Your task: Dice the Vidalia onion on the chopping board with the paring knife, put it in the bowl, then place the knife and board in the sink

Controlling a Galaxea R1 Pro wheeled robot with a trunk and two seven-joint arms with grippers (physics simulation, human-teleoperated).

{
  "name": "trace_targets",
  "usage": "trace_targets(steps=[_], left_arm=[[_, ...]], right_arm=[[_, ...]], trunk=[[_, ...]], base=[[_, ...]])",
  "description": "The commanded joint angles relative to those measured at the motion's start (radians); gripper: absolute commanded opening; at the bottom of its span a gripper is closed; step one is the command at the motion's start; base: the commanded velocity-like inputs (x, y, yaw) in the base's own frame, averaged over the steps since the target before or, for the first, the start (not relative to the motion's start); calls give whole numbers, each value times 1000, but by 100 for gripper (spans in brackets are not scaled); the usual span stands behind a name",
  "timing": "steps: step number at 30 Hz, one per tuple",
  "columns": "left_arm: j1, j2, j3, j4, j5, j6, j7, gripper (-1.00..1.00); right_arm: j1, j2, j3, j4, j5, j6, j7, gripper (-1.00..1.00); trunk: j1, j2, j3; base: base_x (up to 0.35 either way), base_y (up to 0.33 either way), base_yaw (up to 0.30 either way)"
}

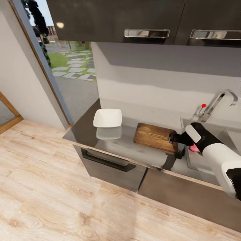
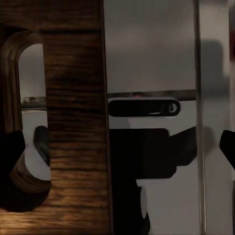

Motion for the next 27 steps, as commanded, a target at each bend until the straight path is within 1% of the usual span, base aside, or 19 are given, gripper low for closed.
trace_targets(steps=[1,27], left_arm=[[1,0,2,-2,0,4,-1,100],[1,0,2,-2,0,4,-1,100]], right_arm=[[-1,-1,7,-1,-11,3,-7,100],[-1,-1,6,-1,-11,3,-8,100]], trunk=[[1,-2,0],[1,-2,38]], base=[[0,0,0],[0,0,0]])
